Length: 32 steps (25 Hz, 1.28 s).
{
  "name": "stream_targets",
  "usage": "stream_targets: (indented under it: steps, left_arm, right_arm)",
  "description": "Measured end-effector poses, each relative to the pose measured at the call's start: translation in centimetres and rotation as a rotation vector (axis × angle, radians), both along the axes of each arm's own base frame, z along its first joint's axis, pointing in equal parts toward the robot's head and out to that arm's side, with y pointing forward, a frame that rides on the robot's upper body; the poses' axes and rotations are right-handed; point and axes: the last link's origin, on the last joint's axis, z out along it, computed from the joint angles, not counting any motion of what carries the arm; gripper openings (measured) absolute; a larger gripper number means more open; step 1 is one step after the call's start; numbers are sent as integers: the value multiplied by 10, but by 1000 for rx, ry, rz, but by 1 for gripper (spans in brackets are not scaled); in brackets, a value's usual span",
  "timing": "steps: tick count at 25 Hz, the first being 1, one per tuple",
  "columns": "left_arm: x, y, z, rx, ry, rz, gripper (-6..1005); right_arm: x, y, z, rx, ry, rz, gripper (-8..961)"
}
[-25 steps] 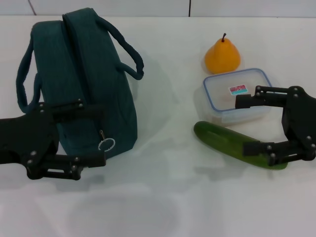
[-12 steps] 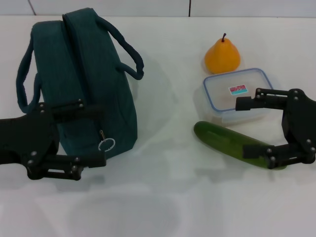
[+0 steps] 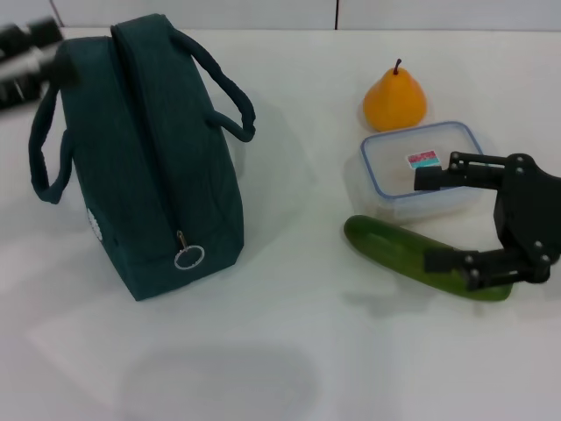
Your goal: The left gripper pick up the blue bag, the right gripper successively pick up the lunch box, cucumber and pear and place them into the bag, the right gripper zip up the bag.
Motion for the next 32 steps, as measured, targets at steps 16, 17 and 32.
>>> stream_targets:
  steps: [16,17,32]
  left_arm:
    - [-10,39,50,-104,169,605,881]
    - [-7,38,50,-105,174,612,879]
    - [6,44,10,-239,209,732,855]
  right_arm:
    - [6,6,-3,58,23,-55,846]
    - [6,6,-3,59,23,-57,846]
    - [7,9,1,96,34,-54,846]
